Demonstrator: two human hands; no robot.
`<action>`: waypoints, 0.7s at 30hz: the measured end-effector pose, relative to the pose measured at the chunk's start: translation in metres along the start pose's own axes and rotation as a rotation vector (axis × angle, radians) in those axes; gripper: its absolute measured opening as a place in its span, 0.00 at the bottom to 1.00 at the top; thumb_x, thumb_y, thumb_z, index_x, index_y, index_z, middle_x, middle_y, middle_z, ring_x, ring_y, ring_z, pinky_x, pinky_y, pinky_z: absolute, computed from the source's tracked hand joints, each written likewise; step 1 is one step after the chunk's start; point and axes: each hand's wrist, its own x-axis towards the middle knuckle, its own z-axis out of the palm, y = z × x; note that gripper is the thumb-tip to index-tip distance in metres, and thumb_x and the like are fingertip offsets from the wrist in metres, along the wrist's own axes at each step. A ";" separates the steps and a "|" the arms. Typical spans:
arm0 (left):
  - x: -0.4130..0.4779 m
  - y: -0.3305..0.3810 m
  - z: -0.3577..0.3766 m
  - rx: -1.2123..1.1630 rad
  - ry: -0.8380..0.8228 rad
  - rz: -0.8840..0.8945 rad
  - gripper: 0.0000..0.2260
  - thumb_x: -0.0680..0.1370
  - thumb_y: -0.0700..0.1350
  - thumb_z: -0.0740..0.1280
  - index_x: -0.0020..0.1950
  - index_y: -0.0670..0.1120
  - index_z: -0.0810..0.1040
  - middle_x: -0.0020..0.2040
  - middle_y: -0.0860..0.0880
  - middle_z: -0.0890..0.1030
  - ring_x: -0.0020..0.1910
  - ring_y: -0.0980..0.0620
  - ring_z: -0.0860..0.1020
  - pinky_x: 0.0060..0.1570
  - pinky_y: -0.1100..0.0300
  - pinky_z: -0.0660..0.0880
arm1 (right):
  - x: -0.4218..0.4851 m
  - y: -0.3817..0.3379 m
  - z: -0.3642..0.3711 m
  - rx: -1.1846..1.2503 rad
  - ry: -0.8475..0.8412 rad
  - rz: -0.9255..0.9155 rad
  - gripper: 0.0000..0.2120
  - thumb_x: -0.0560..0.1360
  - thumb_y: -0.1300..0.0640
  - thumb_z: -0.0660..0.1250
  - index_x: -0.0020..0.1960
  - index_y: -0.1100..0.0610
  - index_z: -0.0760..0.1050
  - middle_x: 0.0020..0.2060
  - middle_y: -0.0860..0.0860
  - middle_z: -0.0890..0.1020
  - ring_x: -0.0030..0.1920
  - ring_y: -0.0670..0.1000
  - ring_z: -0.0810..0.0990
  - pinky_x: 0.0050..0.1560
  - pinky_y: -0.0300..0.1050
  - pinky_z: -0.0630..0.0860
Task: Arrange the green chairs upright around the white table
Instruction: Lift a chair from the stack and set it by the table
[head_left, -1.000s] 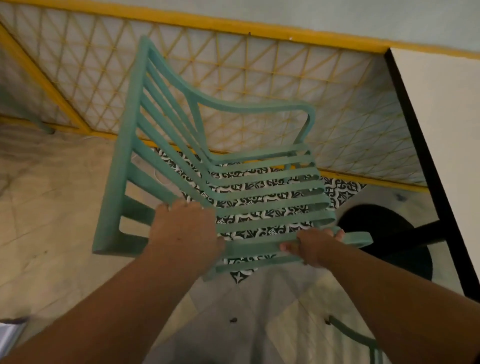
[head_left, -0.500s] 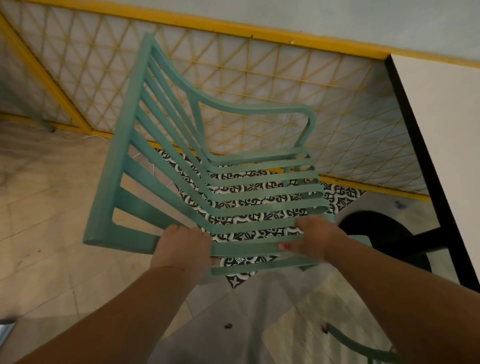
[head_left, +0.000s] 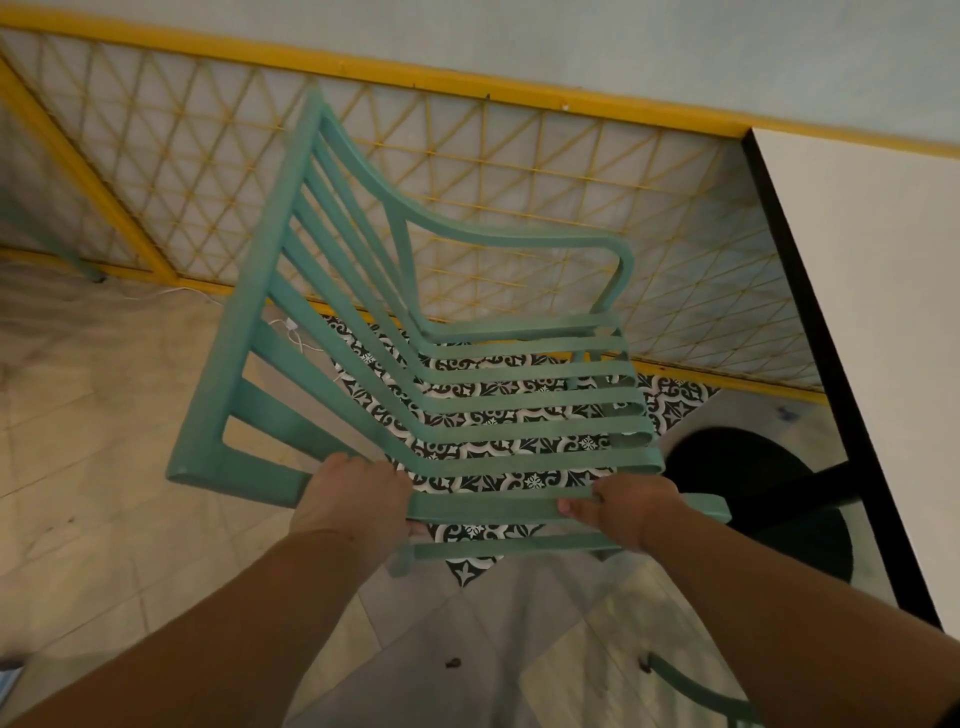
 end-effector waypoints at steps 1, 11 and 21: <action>0.001 -0.001 0.000 0.004 0.002 0.006 0.21 0.79 0.67 0.58 0.58 0.52 0.76 0.53 0.52 0.80 0.55 0.47 0.78 0.56 0.51 0.68 | -0.001 -0.001 0.000 -0.017 -0.001 -0.004 0.38 0.74 0.22 0.48 0.54 0.52 0.78 0.46 0.51 0.82 0.50 0.51 0.80 0.54 0.49 0.77; 0.020 -0.023 -0.002 0.118 -0.013 0.063 0.25 0.78 0.69 0.56 0.59 0.52 0.76 0.54 0.52 0.81 0.54 0.47 0.78 0.57 0.51 0.72 | -0.005 -0.011 0.010 0.079 0.021 0.038 0.38 0.73 0.21 0.46 0.52 0.52 0.78 0.47 0.50 0.81 0.50 0.52 0.79 0.52 0.48 0.77; 0.027 -0.032 -0.004 0.176 -0.024 0.049 0.25 0.78 0.70 0.56 0.61 0.51 0.75 0.55 0.52 0.79 0.55 0.47 0.78 0.55 0.51 0.71 | -0.006 -0.019 0.010 0.022 0.025 0.085 0.43 0.68 0.19 0.39 0.53 0.49 0.78 0.51 0.50 0.81 0.53 0.53 0.77 0.51 0.52 0.68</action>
